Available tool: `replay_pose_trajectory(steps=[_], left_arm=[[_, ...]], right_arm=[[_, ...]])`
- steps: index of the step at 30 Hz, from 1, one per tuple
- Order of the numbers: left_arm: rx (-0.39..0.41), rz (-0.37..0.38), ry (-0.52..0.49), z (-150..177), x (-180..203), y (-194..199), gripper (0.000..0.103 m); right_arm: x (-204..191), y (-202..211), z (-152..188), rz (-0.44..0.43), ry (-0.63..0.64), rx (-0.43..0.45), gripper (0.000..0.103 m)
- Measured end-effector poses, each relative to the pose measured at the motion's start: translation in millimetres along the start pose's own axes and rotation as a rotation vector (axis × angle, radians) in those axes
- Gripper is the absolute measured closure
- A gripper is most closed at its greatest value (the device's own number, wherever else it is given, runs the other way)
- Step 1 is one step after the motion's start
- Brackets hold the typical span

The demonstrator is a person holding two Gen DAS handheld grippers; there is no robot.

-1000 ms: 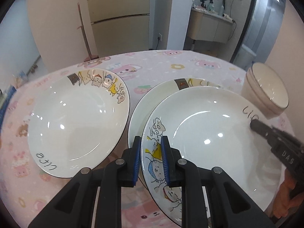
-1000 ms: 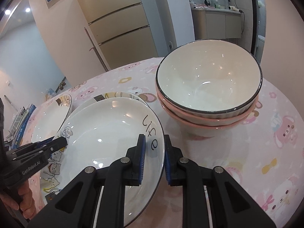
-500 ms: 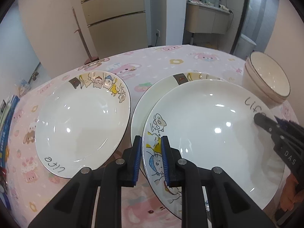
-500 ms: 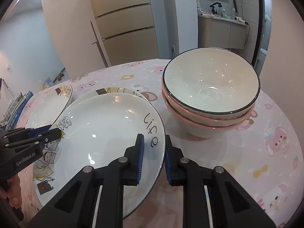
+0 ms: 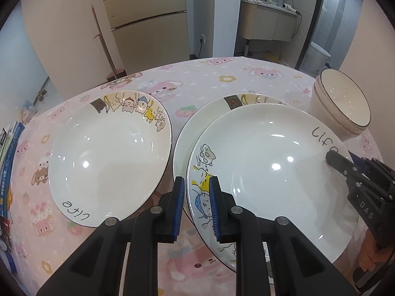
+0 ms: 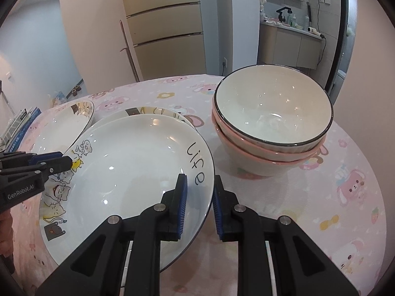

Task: Organize plates and bowls
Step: 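Carry the plate over the other cartoon-rimmed plate and lower it on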

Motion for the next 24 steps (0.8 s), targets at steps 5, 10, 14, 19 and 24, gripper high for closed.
replay_pose_trajectory(steps=[5, 10, 14, 19, 24], left_arm=[[0.003, 0.001, -0.002, 0, 1, 2, 0.083], [0.053, 0.005, -0.004, -4, 5, 18, 0.083], [0.076, 0.011, -0.01, -7, 8, 29, 0.083], [0.076, 0.022, -0.015, -7, 12, 31, 0.083], [0.064, 0.037, -0.027, -5, 18, 29, 0.083]], right_arm=[[0, 0, 0, -0.003, 0.005, -0.006, 0.084], [0, 2, 1, -0.013, 0.012, -0.022, 0.084], [-2, 4, 3, -0.02, 0.025, -0.037, 0.083], [-2, 6, 5, -0.023, 0.022, -0.04, 0.083], [-5, 10, 6, -0.027, 0.025, -0.037, 0.084]])
Point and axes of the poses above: each gripper's, at about its wrist camera, not at the fingertips, and y roughly against the way its jaws point, x to its right, z to its underside, the point moved 5 cm from there along -y, roughly the way its jaws point, and after that the axes turned 14 degrees about z, right-handed, at the moved point
